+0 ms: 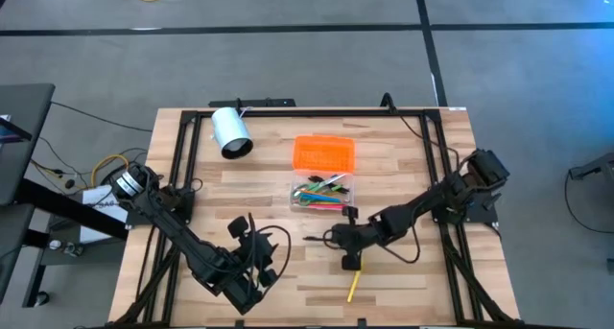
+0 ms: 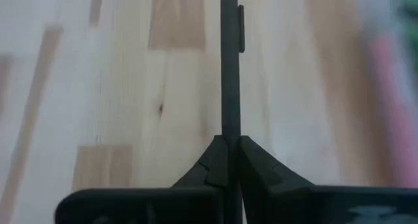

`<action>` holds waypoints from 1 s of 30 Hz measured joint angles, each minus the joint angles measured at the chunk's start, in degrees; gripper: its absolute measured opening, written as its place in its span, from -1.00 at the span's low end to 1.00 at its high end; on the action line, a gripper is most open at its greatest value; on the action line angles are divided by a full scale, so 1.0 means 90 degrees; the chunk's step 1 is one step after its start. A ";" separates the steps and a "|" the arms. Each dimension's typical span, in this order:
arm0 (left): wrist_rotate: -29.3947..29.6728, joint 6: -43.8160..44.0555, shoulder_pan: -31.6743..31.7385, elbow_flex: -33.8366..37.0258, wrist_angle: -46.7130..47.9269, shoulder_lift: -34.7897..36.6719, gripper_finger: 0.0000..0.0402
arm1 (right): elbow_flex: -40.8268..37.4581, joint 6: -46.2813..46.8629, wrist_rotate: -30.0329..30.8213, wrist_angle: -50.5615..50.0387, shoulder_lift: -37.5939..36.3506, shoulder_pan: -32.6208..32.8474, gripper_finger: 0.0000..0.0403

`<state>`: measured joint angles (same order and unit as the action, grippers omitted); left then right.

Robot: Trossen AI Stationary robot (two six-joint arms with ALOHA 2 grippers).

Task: Pick & place school supplies into a supply box
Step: Put the black pen into the orange supply box, then put the yellow pen into the orange supply box

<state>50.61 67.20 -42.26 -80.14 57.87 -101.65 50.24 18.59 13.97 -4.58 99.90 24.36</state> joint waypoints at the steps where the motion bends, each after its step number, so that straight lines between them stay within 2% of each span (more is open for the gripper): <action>1: 0.0005 -0.0002 0.0015 0.0000 0.0030 0.0000 -0.32 | 0.0002 -0.0053 0.0019 0.0010 -0.0094 -0.0044 -0.99; 7: 0.0118 -0.0019 0.0036 0.0000 0.0076 0.0000 -0.32 | 0.0009 -0.0122 0.0165 0.0005 -0.0660 -0.0486 -0.99; 14: 0.0253 -0.0022 0.0037 0.0000 0.0093 0.0000 -0.32 | 0.0014 0.0042 0.0127 -0.0271 -0.0952 -0.1566 -0.98; 19: 0.0255 -0.0017 0.0049 0.0000 0.0108 0.0000 -0.32 | 0.0015 0.0097 -0.0407 -0.0437 -0.0892 -0.2285 -0.95; 22: 0.0255 -0.0009 0.0046 0.0000 0.0109 0.0000 -0.32 | 0.0009 0.0099 -0.0725 -0.0491 -0.0875 -0.2529 -0.87; 30: 0.0260 0.0107 0.0049 0.0000 0.0165 0.0000 -0.32 | 0.0015 0.0099 -0.0728 -0.0592 -0.0877 -0.2776 -0.70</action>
<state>52.95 68.16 -41.82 -80.14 59.35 -101.65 50.37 19.49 7.42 -9.91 92.01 -0.62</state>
